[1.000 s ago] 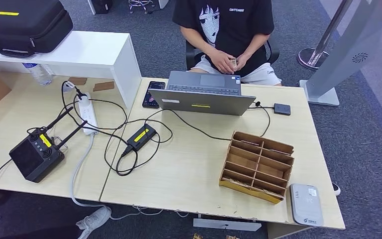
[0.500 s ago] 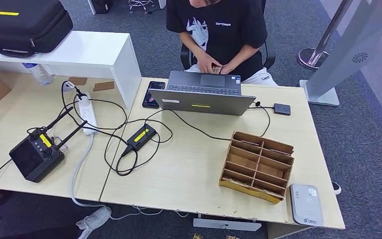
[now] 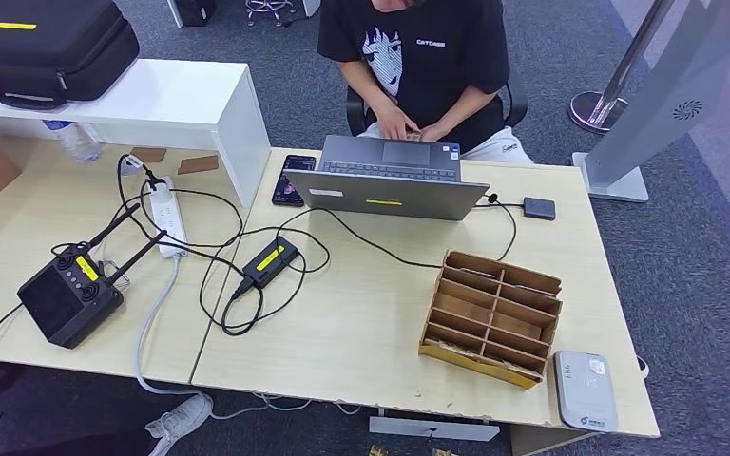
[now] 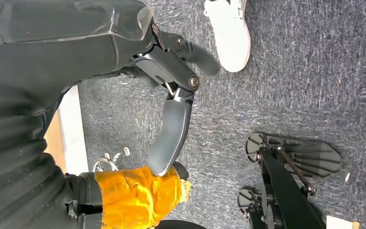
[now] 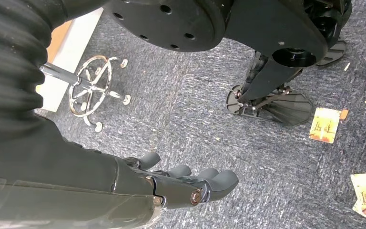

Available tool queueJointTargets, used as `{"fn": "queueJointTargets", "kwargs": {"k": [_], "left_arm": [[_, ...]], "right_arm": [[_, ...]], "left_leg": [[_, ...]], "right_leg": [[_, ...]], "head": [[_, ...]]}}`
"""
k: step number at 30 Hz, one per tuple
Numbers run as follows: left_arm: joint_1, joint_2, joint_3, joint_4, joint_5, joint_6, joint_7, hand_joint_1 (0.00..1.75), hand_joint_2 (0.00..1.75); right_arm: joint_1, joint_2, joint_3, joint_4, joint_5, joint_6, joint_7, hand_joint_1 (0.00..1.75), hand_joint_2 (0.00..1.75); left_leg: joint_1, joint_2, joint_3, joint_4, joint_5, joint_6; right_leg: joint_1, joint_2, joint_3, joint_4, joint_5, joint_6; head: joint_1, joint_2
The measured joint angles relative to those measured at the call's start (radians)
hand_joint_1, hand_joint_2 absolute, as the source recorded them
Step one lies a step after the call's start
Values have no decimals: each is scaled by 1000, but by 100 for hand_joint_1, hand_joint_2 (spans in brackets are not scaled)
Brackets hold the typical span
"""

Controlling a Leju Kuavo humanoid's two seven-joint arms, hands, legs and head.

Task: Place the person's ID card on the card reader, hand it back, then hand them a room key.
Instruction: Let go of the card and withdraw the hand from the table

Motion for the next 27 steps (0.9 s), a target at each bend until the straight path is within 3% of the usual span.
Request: {"fn": "queueJointTargets", "kwargs": {"k": [1,15,16,19,20,27], "left_arm": [[0,0,0,0,0,-1,-1,175,175],[0,-1,0,0,-3,-14,-15,175,175],[0,-2,0,0,-3,-14,-15,147,175],[0,-3,0,0,-2,-14,-15,16,175],[0,-3,0,0,-2,-13,-15,0,175],[0,-3,0,0,-1,1,-8,0,175]], "right_arm": [[0,0,0,0,0,-1,0,0,175],[0,0,0,-1,0,-3,0,0,175],[0,0,0,-1,0,-3,0,0,175],[0,0,0,-1,1,-3,0,0,175],[0,0,0,-1,1,-3,0,0,175],[0,0,0,-1,2,-5,0,0,175]], "left_leg": [[0,0,0,0,0,0],[0,0,0,0,0,0],[0,0,0,0,0,0],[0,0,0,0,0,0],[0,0,0,0,0,0],[0,0,0,0,0,0]], "right_leg": [[0,0,0,0,0,0],[0,0,0,0,0,0],[0,0,0,0,0,0],[0,0,0,0,0,0],[0,0,0,0,0,0],[0,0,0,0,0,0]], "head": [[0,0],[0,0],[0,0],[0,0],[0,0],[0,0]]}}
